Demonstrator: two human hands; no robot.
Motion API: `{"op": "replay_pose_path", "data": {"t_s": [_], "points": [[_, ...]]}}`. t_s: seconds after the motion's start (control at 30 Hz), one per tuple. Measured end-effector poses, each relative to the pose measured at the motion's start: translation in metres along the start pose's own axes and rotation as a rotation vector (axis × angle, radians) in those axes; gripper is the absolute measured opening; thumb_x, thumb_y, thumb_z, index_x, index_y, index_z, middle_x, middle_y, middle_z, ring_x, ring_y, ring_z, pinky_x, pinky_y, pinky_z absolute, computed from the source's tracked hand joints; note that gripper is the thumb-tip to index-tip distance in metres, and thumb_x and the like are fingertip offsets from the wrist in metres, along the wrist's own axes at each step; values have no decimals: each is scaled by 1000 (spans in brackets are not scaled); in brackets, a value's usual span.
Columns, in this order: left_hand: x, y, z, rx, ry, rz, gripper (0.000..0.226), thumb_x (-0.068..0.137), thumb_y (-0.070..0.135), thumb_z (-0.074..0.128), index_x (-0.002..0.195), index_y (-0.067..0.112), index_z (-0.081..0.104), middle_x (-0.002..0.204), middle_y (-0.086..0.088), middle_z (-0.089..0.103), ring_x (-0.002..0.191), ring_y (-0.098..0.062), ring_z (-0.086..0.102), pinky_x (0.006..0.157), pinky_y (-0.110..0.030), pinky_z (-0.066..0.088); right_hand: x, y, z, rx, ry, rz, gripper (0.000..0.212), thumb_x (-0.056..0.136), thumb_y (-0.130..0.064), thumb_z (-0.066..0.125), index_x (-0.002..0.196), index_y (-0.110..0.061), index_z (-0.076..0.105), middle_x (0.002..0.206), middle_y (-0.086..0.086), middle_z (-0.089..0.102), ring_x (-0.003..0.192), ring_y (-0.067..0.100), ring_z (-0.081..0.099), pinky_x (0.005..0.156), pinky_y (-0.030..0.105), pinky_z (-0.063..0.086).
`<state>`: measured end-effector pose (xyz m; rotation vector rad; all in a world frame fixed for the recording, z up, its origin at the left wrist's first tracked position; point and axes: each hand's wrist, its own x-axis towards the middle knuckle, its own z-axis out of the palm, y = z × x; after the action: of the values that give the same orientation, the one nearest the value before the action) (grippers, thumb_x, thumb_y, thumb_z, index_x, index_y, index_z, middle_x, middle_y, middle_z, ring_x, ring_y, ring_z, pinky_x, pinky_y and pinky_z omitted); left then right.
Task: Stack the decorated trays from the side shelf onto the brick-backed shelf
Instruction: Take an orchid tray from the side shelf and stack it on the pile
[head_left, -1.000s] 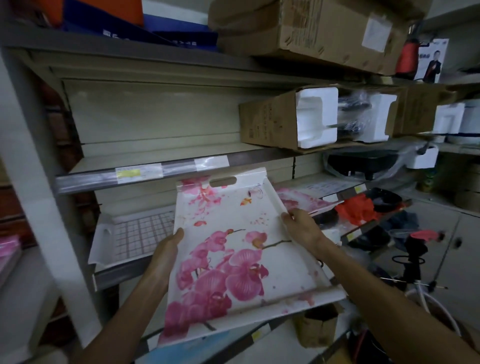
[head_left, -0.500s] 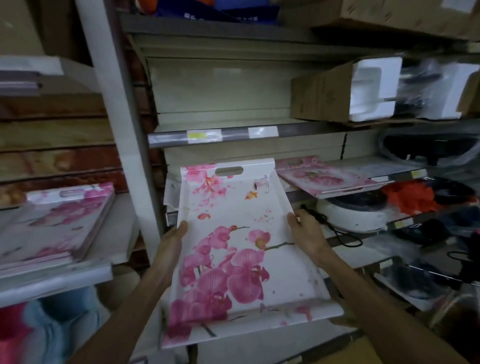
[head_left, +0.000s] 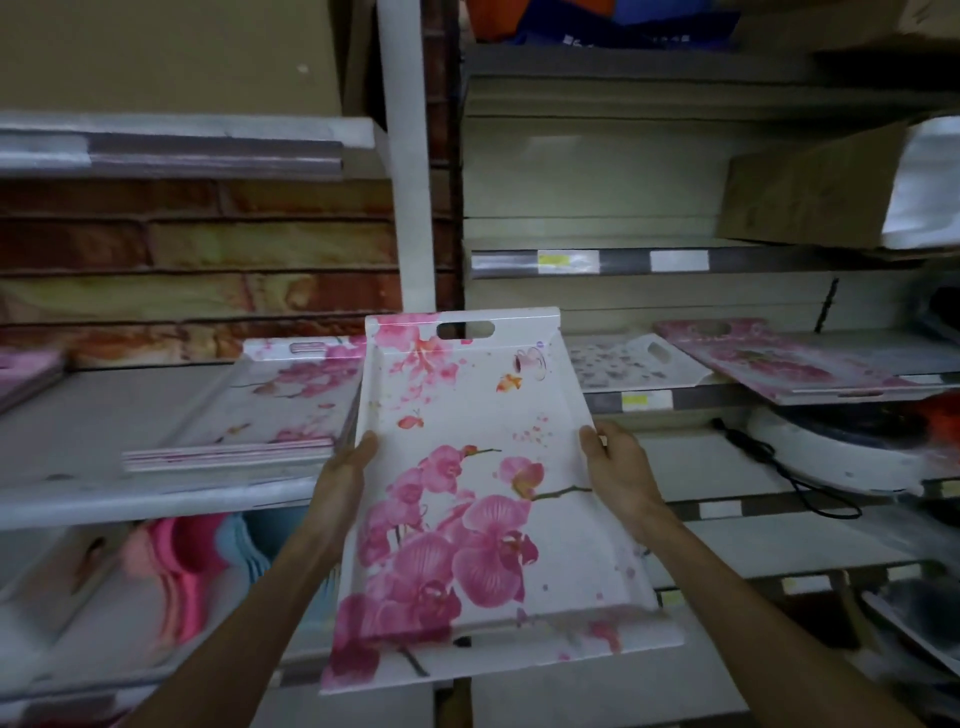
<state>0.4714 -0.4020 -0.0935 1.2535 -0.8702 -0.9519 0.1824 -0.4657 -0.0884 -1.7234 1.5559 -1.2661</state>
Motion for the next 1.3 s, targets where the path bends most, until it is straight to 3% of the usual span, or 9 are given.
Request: {"op": "replay_pose_path", "data": {"t_s": [0.1,0.23,0.3,0.4,0.5,0.7,0.9,1.0,1.3], "points": [[2,9,-41,0,35,10,21,98,36,52,95,23,69,72,12,76,64,-9,74,48,-19,54,-11,-23,33,26,-7,-10,30,102,-26,43,109,-2,60,96,5,59,87,19,55,75,27,39],[4,23,-97,36,68,17,24,97,36,52,99,21,71,78,8,78,78,-15,73,66,-29,55,-26,-55,78,68,-38,-6,29,102,-26,43,106,-2,60,95,7,60,87,21,56,73,27,39],[3,29,-125,59,76,33,24,98,36,51,99,22,70,81,8,78,77,-14,74,65,-26,57,-34,-71,100,88,-43,-9,26,102,-25,44,103,-5,59,91,5,60,81,17,55,66,26,39],[1,38,-165,70,86,56,22,98,36,51,90,26,69,71,16,76,66,-4,73,49,-16,53,-45,-93,131,109,-53,-27,21,102,-25,44,88,-13,55,80,-1,57,70,8,52,57,21,38],[0,48,-201,111,85,45,24,99,39,49,97,24,69,81,9,78,77,-15,75,60,-26,55,-53,-115,160,126,-65,-35,28,101,-24,45,75,-17,49,73,-2,53,68,12,50,55,23,37],[4,59,-256,162,114,76,23,98,29,51,113,19,66,104,-6,74,93,-26,71,79,-38,56,-57,-150,208,146,-97,-27,26,101,-24,44,109,-4,59,97,6,61,87,19,56,67,25,40],[19,59,-287,237,125,112,35,92,26,62,127,19,56,104,-5,71,80,-19,71,53,-23,53,-45,-171,239,153,-104,-26,27,102,-27,42,112,-7,58,97,1,56,86,15,53,70,25,38],[36,57,-295,242,136,93,45,89,22,66,132,22,51,105,-8,72,81,-24,73,54,-30,56,-32,-175,253,141,-111,-28,27,102,-27,41,111,-7,57,100,2,56,88,15,53,67,23,39],[110,58,-294,243,164,133,40,89,10,60,126,22,50,95,-16,68,43,-14,63,37,-26,47,33,-179,292,163,-121,-27,22,102,-28,41,99,-11,55,91,1,58,77,10,54,58,19,39]]}}
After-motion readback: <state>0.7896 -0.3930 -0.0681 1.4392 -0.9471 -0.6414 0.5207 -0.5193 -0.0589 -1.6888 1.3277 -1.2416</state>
